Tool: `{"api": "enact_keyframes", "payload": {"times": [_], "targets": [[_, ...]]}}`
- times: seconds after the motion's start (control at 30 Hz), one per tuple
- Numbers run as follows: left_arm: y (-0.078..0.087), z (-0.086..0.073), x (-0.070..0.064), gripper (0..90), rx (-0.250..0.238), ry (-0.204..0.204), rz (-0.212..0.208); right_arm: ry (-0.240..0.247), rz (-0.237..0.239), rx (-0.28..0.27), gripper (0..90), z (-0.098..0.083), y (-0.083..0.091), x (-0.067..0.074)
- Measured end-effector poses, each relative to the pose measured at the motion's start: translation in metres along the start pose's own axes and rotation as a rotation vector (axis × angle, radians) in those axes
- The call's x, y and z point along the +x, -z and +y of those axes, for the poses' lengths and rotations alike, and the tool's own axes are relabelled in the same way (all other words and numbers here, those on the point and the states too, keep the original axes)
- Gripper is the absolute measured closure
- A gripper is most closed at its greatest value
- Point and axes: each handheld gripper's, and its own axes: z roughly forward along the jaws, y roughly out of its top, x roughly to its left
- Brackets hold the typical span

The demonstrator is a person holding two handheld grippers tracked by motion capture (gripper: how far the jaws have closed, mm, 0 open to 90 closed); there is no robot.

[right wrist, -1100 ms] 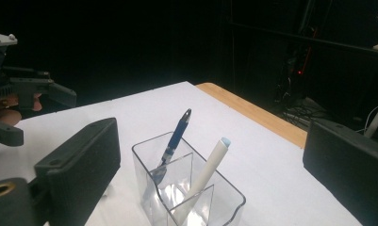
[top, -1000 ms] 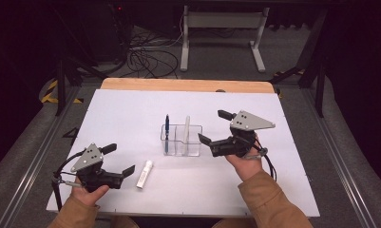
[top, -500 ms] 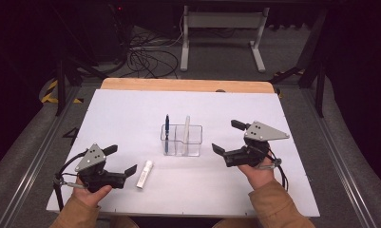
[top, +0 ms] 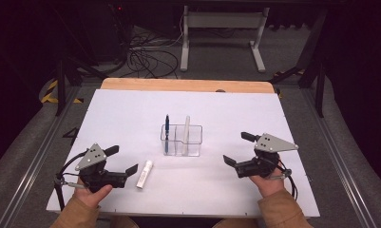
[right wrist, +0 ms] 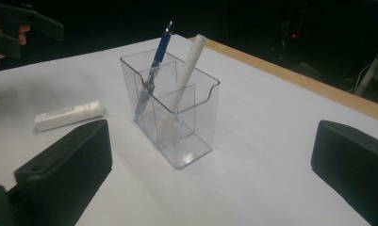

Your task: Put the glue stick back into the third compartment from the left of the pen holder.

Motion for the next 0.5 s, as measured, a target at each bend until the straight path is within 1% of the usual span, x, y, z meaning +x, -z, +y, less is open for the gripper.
{"api": "enact_keyframes", "payload": {"times": [0.17,0.23,0.27,0.33,0.43,0.5], "targets": [[0.0,0.0,-0.001,5.9,-0.01,-0.002,-0.001,-0.014,0.004,0.007,0.0,-0.014,0.005,-0.004],[0.0,0.001,-0.002,6.2,-0.01,0.004,0.0,-0.017,0.006,0.007,0.0,-0.019,0.006,-0.004],[0.0,0.001,-0.002,6.2,-0.009,0.0,0.003,-0.019,0.004,0.009,0.0,-0.022,0.006,-0.005],[-0.001,0.001,-0.003,6.1,-0.016,-0.006,0.026,-0.026,-0.002,0.021,0.0,-0.026,0.007,-0.005],[-0.003,0.001,-0.004,4.9,0.003,0.001,0.037,-0.012,-0.017,0.027,0.0,-0.032,0.008,-0.004],[-0.002,0.002,-0.004,4.8,0.003,0.006,0.028,-0.005,-0.017,0.025,0.0,-0.035,0.008,-0.004]]}}
